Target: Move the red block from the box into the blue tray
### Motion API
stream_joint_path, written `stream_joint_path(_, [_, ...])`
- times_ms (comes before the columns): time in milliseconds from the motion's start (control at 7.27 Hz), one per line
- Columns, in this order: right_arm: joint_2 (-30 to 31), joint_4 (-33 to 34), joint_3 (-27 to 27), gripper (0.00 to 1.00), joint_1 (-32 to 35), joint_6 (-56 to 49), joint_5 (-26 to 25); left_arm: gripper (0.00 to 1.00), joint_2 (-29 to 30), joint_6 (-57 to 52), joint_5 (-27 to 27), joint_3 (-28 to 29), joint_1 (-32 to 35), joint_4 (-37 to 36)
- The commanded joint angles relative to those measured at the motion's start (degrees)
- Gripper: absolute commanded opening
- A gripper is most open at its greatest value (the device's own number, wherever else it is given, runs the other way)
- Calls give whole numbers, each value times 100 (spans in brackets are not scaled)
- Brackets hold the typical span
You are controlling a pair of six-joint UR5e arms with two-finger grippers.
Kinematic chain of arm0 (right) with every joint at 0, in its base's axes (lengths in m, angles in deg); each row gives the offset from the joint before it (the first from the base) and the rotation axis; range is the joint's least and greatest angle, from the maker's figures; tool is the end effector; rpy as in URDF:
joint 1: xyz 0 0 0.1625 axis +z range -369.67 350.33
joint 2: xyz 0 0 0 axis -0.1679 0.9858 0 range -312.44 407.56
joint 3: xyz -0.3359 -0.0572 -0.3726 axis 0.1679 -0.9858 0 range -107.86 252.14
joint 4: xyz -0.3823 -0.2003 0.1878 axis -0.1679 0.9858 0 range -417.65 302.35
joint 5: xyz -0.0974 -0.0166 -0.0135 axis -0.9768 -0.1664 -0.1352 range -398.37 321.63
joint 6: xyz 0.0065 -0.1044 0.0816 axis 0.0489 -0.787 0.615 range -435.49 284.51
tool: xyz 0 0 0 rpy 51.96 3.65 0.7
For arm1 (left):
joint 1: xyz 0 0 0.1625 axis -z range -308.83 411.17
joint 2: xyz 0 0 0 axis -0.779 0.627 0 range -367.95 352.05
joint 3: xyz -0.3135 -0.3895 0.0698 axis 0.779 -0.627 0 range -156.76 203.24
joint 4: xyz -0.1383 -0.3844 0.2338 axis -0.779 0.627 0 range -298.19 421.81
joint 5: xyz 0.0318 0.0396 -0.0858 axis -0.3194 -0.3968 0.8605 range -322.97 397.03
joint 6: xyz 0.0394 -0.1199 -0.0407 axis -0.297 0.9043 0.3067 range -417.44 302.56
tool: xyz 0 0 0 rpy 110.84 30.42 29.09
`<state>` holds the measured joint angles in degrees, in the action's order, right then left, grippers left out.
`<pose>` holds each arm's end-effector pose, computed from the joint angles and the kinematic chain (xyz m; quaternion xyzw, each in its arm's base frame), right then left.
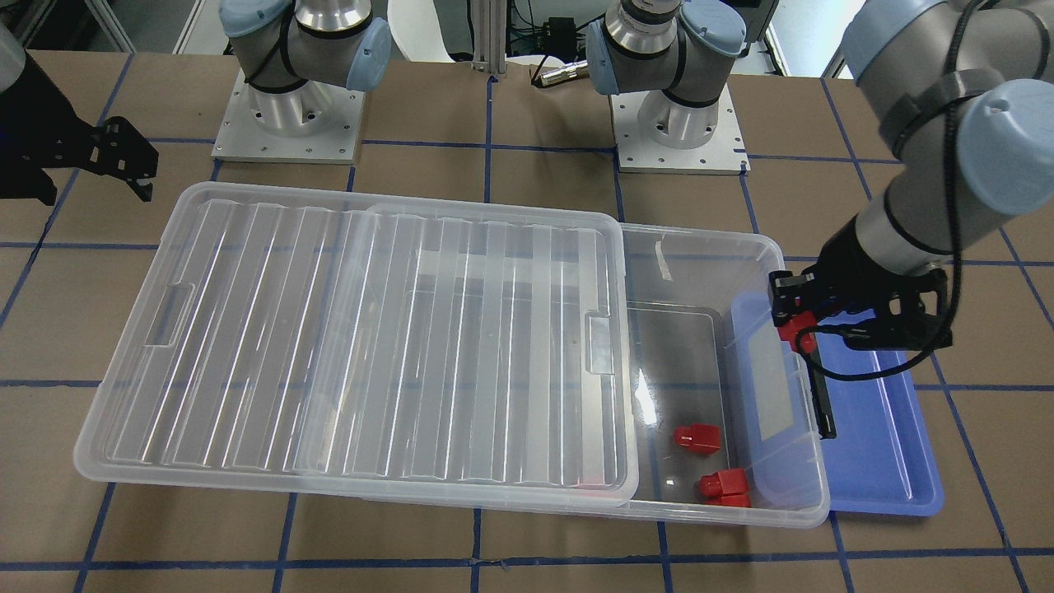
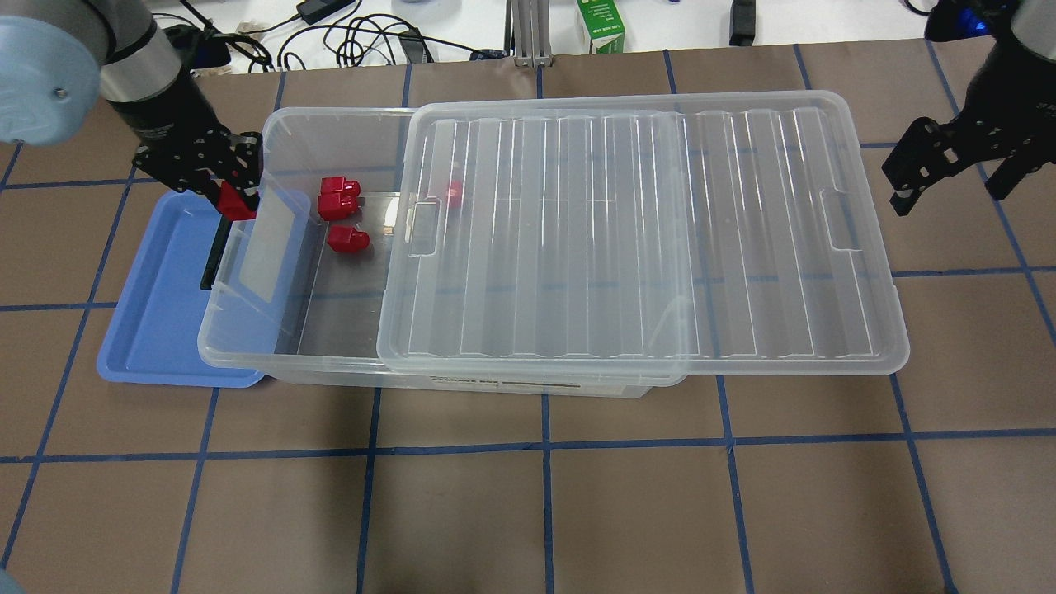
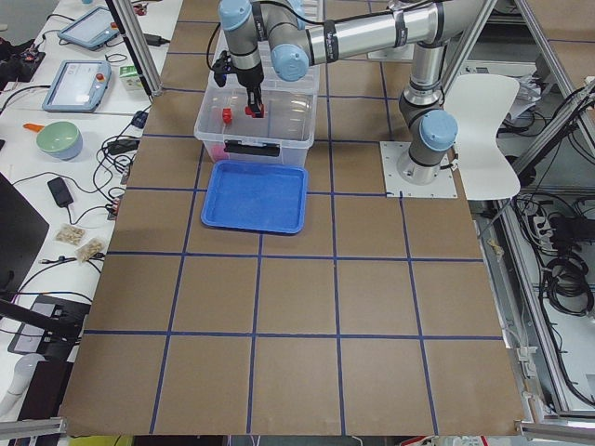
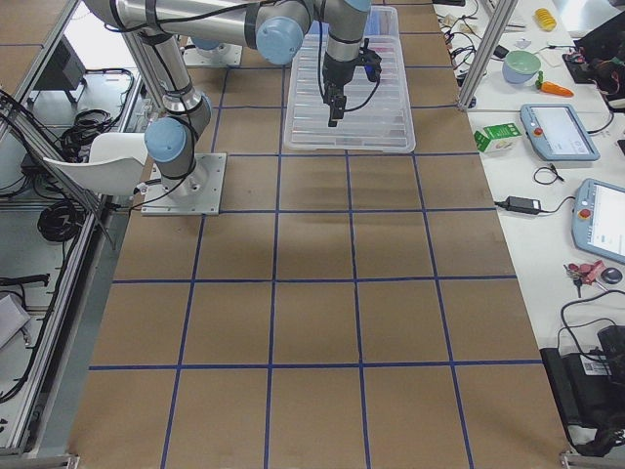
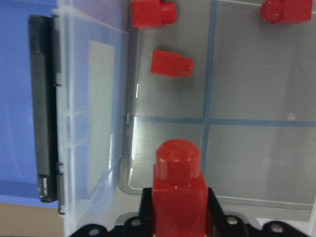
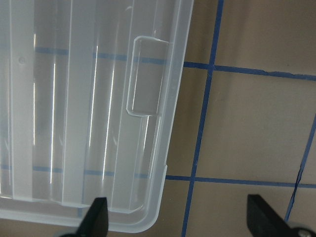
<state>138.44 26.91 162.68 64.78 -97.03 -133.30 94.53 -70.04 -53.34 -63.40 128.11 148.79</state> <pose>-0.0250 -0.5444 0.5295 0.0540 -0.9966 -0.0558 0.0266 0.0156 -0.6532 0.4414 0.0038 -0.9986 -0.0525 0.0087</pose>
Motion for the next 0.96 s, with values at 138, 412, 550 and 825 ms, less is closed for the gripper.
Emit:
stream_joint_path(138, [-9, -10, 7, 100, 0, 0, -8, 0, 350, -2213, 36, -202, -1177, -371])
stream_joint_path(412, [-9, -1, 7, 100, 0, 0, -16, 0, 877, -2475, 28, -527, -1505, -1643])
stream_joint_path(550, [-18, -1, 7, 100, 0, -9, -16, 0, 1080, -2440, 28, -703, -1584, -1788])
stream_joint_path(825, [-36, 42, 7, 100, -9, -70, -34, 2, 1380, -2431, 45, -1177, -1673, -2796])
